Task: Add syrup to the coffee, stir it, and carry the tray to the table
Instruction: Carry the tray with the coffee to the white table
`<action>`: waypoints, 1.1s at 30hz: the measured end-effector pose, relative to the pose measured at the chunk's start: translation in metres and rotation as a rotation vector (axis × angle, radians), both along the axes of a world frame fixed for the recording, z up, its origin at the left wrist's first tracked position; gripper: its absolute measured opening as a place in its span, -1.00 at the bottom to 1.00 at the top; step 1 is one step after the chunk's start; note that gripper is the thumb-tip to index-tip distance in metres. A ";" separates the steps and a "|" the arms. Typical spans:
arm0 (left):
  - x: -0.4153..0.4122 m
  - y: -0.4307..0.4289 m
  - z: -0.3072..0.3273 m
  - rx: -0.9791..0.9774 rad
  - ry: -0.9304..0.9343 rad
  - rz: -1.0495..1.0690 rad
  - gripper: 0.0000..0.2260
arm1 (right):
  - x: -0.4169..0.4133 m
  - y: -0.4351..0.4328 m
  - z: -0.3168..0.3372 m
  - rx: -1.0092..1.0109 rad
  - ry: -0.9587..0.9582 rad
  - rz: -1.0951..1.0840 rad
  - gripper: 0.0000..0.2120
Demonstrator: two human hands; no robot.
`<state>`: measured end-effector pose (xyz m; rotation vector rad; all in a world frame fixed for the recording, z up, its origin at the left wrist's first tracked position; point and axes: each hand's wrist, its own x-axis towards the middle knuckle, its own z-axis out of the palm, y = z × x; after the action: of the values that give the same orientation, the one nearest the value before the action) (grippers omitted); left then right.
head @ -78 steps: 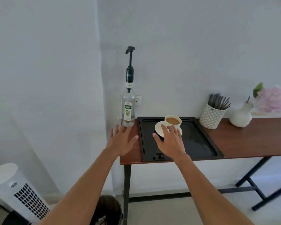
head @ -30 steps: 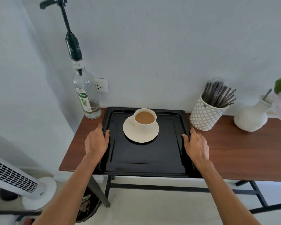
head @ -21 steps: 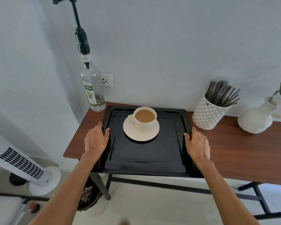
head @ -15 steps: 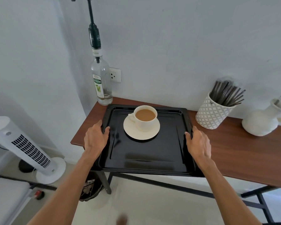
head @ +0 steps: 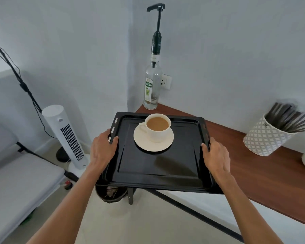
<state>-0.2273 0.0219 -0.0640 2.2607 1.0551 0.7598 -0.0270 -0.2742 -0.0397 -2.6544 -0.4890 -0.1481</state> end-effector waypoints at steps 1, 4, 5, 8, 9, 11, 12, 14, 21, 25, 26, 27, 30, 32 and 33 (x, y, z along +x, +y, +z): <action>-0.008 0.004 0.000 0.008 0.006 0.020 -0.65 | -0.003 0.009 0.002 0.002 0.000 0.020 -0.78; -0.037 0.019 0.002 -0.006 0.028 0.098 -0.60 | -0.014 0.038 0.006 0.015 -0.003 0.085 -0.79; -0.047 0.024 0.003 -0.005 0.025 0.128 -0.61 | -0.019 0.048 0.007 0.015 -0.005 0.106 -0.79; -0.080 0.041 0.007 0.009 0.005 0.204 -0.66 | -0.033 0.082 0.009 0.016 -0.004 0.164 -0.80; -0.092 0.047 0.008 0.011 0.004 0.222 -0.68 | -0.039 0.093 0.009 0.015 -0.006 0.186 -0.80; -0.115 0.062 0.011 0.004 0.001 0.253 -0.72 | -0.051 0.117 0.009 0.006 -0.012 0.229 -0.80; -0.128 0.069 0.012 -0.002 -0.003 0.272 -0.72 | -0.058 0.129 0.010 0.007 -0.015 0.250 -0.80; -0.154 0.080 0.012 -0.005 -0.023 0.326 -0.75 | -0.073 0.152 0.011 0.016 -0.019 0.296 -0.80; -0.257 0.113 0.010 0.003 -0.051 0.488 -0.74 | -0.140 0.236 0.009 0.026 -0.009 0.462 -0.77; -0.318 0.123 0.010 0.062 -0.042 0.599 -0.76 | -0.187 0.283 0.002 0.027 -0.014 0.579 -0.76; -0.334 0.125 0.009 0.077 -0.032 0.633 -0.76 | -0.199 0.295 0.000 0.037 -0.005 0.609 -0.76; -0.350 0.127 0.009 0.086 -0.021 0.663 -0.75 | -0.212 0.306 -0.002 0.048 0.007 0.635 -0.77; -0.396 0.134 0.005 0.051 0.002 0.702 -0.72 | -0.250 0.338 -0.007 0.070 0.030 0.703 -0.78; -0.426 0.136 0.003 0.038 0.012 0.746 -0.70 | -0.277 0.357 -0.008 0.079 0.037 0.754 -0.78; -0.441 0.137 0.002 0.043 0.008 0.776 -0.70 | -0.290 0.367 -0.008 0.077 0.047 0.780 -0.79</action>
<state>-0.6680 0.1590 -0.0618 1.8505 1.9675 1.0671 -0.3169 0.0929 -0.0474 -2.1968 -1.4094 0.1311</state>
